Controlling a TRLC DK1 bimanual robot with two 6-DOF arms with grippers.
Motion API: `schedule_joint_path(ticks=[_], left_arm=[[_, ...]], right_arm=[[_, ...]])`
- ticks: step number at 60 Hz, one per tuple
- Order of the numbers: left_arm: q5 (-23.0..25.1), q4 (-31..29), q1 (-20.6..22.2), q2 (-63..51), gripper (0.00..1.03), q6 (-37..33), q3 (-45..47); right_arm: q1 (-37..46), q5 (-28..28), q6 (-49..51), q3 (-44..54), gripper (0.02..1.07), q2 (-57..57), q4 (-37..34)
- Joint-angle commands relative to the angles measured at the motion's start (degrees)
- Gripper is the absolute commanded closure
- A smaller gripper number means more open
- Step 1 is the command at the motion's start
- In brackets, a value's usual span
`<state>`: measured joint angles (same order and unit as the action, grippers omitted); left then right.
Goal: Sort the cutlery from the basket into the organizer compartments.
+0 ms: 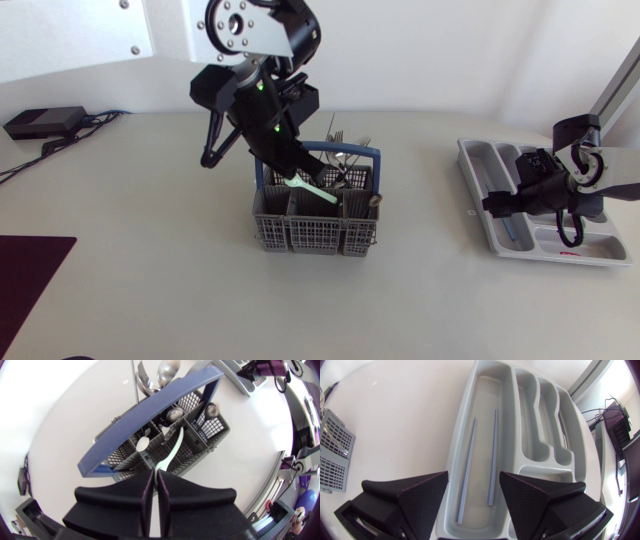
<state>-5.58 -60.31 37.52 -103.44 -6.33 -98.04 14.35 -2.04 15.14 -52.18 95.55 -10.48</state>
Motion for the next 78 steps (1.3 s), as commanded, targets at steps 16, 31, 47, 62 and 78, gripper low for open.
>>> schedule_joint_path(ticks=[16, 31, 47, 62, 78], left_arm=[[-8.8, -7.2, 4.4, 2.3, 1.00, -10.4, -5.1], [-10.8, -7.2, 6.9, 10.3, 1.00, -13.1, -1.6], [-0.1, -9.6, 6.3, 14.0, 1.00, -11.4, -2.2], [8.7, -8.9, 7.0, 12.6, 1.00, -10.2, -1.1], [14.4, -7.4, 7.9, 7.8, 1.00, -9.7, -1.3]], right_arm=[[-3.0, -0.2, 3.7, 5.6, 0.25, -9.0, 0.6], [-12.6, -2.6, 7.5, 12.5, 0.20, -29.5, -1.5], [-25.9, -5.1, 9.5, 16.6, 0.20, -47.8, -4.8], [-36.9, -5.0, 9.6, 18.8, 0.20, -57.1, -6.1], [-47.3, -2.8, 10.4, 20.0, 0.20, -59.0, -6.5]])
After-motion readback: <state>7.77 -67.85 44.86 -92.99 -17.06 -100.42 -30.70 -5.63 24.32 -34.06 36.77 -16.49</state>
